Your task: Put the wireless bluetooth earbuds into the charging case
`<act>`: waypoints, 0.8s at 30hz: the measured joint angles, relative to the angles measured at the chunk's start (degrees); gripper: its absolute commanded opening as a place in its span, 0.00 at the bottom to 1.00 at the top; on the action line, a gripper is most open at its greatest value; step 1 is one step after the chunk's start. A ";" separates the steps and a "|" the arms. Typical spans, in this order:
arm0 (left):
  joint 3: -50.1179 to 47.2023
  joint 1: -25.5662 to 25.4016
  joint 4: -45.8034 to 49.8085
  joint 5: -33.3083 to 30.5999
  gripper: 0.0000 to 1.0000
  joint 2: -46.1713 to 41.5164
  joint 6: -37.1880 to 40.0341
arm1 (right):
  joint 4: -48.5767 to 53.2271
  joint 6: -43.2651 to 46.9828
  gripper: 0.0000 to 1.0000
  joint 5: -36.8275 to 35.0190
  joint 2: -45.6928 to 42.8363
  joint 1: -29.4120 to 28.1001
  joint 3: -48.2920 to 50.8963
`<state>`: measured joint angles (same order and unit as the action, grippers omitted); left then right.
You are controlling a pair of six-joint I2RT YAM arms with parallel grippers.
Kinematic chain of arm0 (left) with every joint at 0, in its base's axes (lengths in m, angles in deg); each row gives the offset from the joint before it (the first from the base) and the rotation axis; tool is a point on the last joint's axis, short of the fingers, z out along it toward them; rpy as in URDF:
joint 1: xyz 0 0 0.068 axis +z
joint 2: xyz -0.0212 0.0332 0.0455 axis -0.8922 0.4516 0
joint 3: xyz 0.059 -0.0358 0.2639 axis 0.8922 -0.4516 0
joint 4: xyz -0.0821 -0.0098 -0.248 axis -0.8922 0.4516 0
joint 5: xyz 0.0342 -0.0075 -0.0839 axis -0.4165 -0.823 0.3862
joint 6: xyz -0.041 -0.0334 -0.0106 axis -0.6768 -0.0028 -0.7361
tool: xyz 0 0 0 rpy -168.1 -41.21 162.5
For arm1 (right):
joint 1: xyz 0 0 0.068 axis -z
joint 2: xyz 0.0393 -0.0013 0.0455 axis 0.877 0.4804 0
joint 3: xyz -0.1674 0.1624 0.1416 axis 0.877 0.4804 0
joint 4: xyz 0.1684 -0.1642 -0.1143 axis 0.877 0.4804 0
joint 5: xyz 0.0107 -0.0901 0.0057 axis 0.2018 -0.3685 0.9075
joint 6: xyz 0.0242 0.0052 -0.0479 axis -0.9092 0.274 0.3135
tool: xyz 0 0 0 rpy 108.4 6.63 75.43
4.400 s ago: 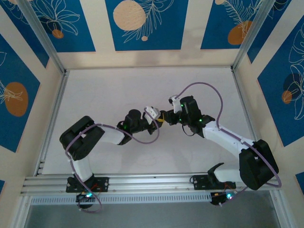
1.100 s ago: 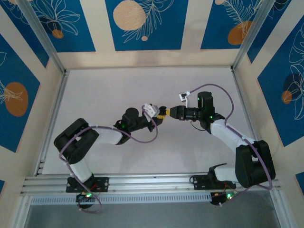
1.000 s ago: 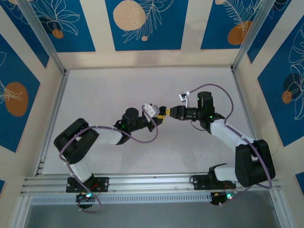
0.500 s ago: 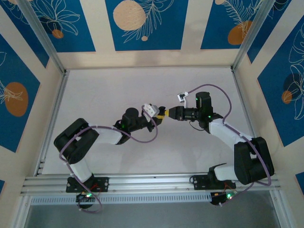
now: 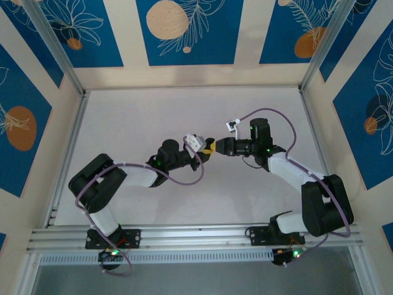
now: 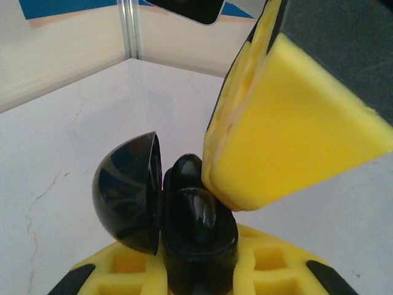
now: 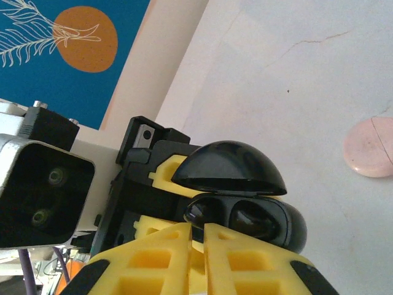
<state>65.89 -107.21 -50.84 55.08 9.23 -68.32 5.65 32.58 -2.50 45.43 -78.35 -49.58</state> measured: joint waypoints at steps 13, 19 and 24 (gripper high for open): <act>0.00 0.00 -0.04 1.16 0.18 -0.28 0.33 | 0.90 0.81 0.27 -0.70 -3.34 0.52 -0.11; 0.00 0.00 -0.37 5.09 0.18 -0.85 0.35 | 4.07 4.66 0.44 -0.66 -12.52 5.18 -0.04; 0.07 0.00 -0.83 9.55 0.18 -0.96 0.22 | 7.19 7.93 0.56 0.98 -13.64 8.39 -0.04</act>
<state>65.95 -107.21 -51.67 64.63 8.27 -68.11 12.85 40.52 -1.51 31.79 -69.95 -49.62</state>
